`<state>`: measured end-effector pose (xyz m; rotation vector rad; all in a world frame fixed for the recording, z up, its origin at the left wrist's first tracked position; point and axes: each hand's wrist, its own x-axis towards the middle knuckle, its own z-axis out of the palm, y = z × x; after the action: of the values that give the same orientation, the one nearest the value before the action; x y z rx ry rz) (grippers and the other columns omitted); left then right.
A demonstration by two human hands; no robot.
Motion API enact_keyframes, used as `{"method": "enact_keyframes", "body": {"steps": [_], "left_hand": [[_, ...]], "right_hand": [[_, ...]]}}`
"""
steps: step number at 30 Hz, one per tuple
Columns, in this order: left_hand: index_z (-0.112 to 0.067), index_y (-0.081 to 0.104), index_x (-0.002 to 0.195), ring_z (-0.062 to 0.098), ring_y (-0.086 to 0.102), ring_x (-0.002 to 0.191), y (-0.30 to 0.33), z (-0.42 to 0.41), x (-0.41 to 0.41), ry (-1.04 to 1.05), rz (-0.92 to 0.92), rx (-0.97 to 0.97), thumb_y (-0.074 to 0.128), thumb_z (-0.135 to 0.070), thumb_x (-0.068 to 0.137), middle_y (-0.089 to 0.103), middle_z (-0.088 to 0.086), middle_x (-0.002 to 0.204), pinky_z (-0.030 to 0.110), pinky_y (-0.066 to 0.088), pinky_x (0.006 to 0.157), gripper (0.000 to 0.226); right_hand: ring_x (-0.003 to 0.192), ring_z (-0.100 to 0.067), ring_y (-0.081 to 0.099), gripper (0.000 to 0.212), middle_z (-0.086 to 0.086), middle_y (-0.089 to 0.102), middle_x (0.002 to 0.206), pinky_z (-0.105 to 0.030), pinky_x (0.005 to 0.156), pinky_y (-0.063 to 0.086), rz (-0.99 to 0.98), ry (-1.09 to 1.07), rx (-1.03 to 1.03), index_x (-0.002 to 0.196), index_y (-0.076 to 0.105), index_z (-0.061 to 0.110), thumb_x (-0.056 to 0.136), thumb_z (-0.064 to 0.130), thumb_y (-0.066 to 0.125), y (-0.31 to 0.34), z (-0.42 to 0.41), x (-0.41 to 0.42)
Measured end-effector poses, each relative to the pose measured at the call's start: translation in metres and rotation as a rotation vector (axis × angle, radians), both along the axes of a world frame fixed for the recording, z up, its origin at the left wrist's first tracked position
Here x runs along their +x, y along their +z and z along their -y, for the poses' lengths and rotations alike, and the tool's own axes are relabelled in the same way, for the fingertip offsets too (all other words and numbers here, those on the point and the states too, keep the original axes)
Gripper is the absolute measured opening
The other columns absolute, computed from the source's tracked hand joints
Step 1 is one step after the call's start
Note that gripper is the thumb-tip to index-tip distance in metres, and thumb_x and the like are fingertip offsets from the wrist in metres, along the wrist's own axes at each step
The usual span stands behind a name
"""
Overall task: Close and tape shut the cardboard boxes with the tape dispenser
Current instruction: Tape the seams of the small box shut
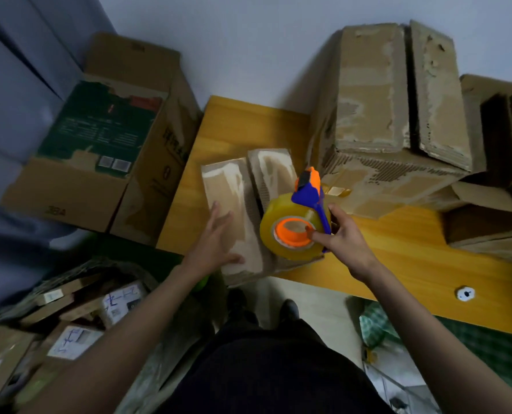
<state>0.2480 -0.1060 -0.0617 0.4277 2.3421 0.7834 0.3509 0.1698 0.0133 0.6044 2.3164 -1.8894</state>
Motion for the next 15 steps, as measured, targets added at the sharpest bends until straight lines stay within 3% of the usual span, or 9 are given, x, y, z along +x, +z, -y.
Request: {"method": "enact_keyframes", "body": {"steps": [3,6,9,12,15], "left_hand": [[-0.023,0.019,0.160,0.022,0.001,0.154,0.006,-0.008,0.018,0.022,0.031,0.034,0.088,-0.034,0.074,-0.023,-0.008,0.165,0.050,0.028,0.121,0.111],[-0.024,0.026,0.157,0.022,0.007,0.154,0.009,-0.009,0.029,0.038,0.075,0.046,0.085,-0.039,0.078,-0.016,-0.008,0.167,0.046,0.030,0.120,0.100],[-0.021,0.041,0.149,0.022,0.029,0.146,0.021,-0.009,0.024,0.061,-0.024,0.053,0.072,-0.033,0.091,0.013,-0.004,0.164,0.034,0.038,0.110,0.068],[-0.017,0.050,0.144,0.020,0.046,0.132,0.049,-0.017,0.008,0.161,-0.217,0.099,0.059,-0.020,0.099,0.041,0.000,0.148,0.027,0.041,0.101,0.045],[-0.016,0.066,0.128,0.014,0.059,0.109,0.081,-0.036,-0.008,0.232,-0.303,0.288,0.057,-0.015,0.099,0.055,-0.001,0.130,0.026,0.051,0.090,0.030]], "right_hand": [[0.097,-0.020,0.068,0.041,-0.004,0.071,0.107,-0.031,0.082,0.056,-0.005,0.024,-0.097,0.119,0.062,0.015,0.085,-0.007,0.070,0.004,0.002,-0.007],[0.106,-0.019,0.067,0.048,-0.007,0.068,0.118,-0.031,0.088,0.056,-0.006,0.038,-0.115,0.126,0.060,0.012,0.085,-0.010,0.069,0.004,0.002,-0.010],[0.107,-0.020,0.066,0.047,-0.005,0.067,0.119,-0.034,0.089,0.056,-0.013,0.050,-0.095,0.126,0.060,0.012,0.085,-0.009,0.069,0.006,0.001,-0.011],[0.101,-0.016,0.065,0.043,0.001,0.066,0.111,-0.027,0.081,0.054,-0.022,0.072,-0.057,0.122,0.059,0.009,0.084,-0.008,0.070,0.009,0.000,-0.010],[0.101,-0.014,0.065,0.044,0.003,0.066,0.110,-0.025,0.080,0.054,-0.036,0.073,-0.035,0.122,0.058,0.007,0.083,-0.008,0.072,0.009,0.002,-0.007]]}}
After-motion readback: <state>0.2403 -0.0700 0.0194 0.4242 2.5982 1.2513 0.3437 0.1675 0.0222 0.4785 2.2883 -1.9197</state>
